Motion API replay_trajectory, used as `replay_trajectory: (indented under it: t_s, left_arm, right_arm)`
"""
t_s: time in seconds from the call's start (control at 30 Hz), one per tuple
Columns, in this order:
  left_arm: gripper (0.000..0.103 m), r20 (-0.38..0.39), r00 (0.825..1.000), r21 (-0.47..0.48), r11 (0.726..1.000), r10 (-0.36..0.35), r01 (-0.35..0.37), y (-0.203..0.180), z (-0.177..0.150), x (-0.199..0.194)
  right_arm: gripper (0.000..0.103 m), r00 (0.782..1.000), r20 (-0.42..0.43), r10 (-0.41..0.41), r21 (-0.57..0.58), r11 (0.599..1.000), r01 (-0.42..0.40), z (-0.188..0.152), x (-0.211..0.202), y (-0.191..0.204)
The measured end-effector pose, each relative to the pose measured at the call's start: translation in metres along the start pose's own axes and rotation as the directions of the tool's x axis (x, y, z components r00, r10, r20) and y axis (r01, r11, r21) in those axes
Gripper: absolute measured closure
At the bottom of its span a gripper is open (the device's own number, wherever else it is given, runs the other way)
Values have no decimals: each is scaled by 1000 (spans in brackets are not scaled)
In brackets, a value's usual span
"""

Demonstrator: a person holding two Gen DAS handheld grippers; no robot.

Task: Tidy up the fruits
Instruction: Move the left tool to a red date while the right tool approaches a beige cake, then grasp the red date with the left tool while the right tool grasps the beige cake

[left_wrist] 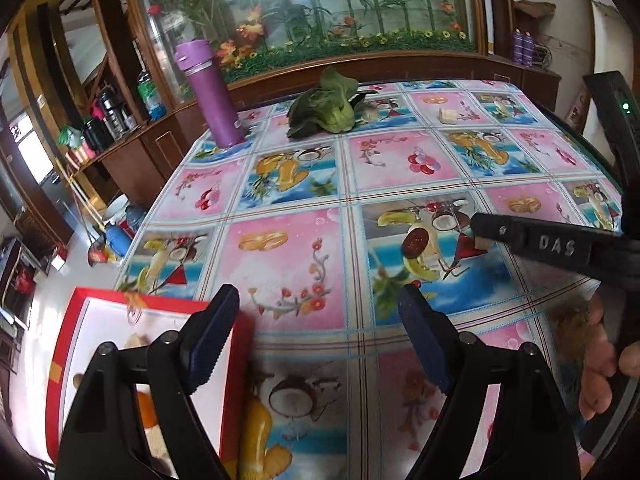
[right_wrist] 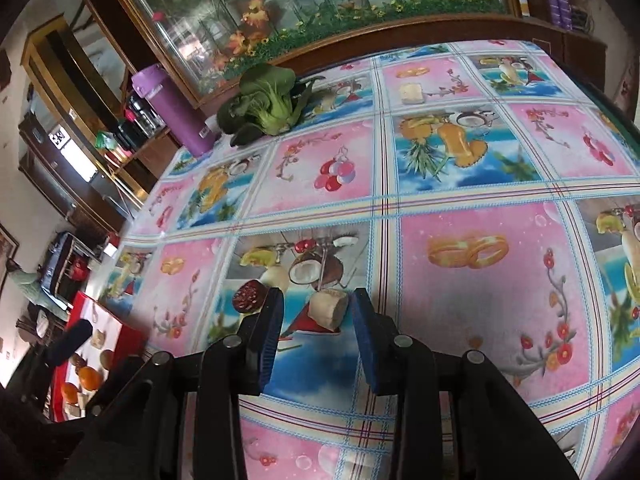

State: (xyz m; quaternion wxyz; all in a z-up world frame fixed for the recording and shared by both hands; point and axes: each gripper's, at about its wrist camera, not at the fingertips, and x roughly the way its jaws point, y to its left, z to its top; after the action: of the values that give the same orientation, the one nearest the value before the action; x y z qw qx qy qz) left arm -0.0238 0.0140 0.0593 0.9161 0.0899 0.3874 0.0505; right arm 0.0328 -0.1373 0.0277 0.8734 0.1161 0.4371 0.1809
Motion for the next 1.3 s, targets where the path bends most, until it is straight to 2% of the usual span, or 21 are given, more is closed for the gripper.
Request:
replay_trajectory:
  t_s: [0.1, 0.13, 0.2, 0.43, 0.57, 0.7, 0.97, 1.07, 1.17, 1.3]
  left_arm:
    - [21, -7, 1000, 40, 999, 2, -2, -5, 3, 7]
    - [21, -11, 1000, 46, 999, -2, 2, -6, 3, 9]
    - [21, -23, 999, 50, 998, -23, 24, -9, 5, 14]
    - [21, -48, 993, 80, 991, -107, 111, -30, 21, 32]
    - [22, -84, 989, 100, 987, -120, 129, -44, 28, 48]
    - [40, -129, 979, 75, 983, -158, 169, -49, 33, 64]
    - [60, -172, 958, 6, 972, -231, 235, -49, 36, 84]
    - [73, -175, 947, -8, 962, -270, 273, -50, 36, 84]
    - [80, -170, 948, 8, 962, -269, 274, -54, 35, 82]
    - [80, -166, 946, -25, 961, -277, 277, -51, 33, 80]
  right_arm:
    - [71, 1000, -20, -20, -7, 1000, 20, -1, 7, 0]
    - [80, 999, -32, -33, -12, 999, 33, -1, 10, -1]
    - [84, 999, -31, -40, -11, 999, 39, -1, 11, -3]
    - [86, 1000, -13, 24, 72, 997, -23, 3, 1, -17]
    - [86, 999, 14, 42, 108, 993, -43, 6, -9, -24]
    - [86, 999, 16, 52, 129, 990, -54, 7, -10, -27]
    - [86, 998, 15, 57, 136, 989, -59, 7, -9, -28]
    - [86, 998, 10, 59, 138, 989, -59, 7, -8, -28]
    - [86, 998, 9, 55, 141, 988, -56, 7, -6, -29]
    - [86, 998, 7, 55, 140, 989, -55, 6, -6, -30]
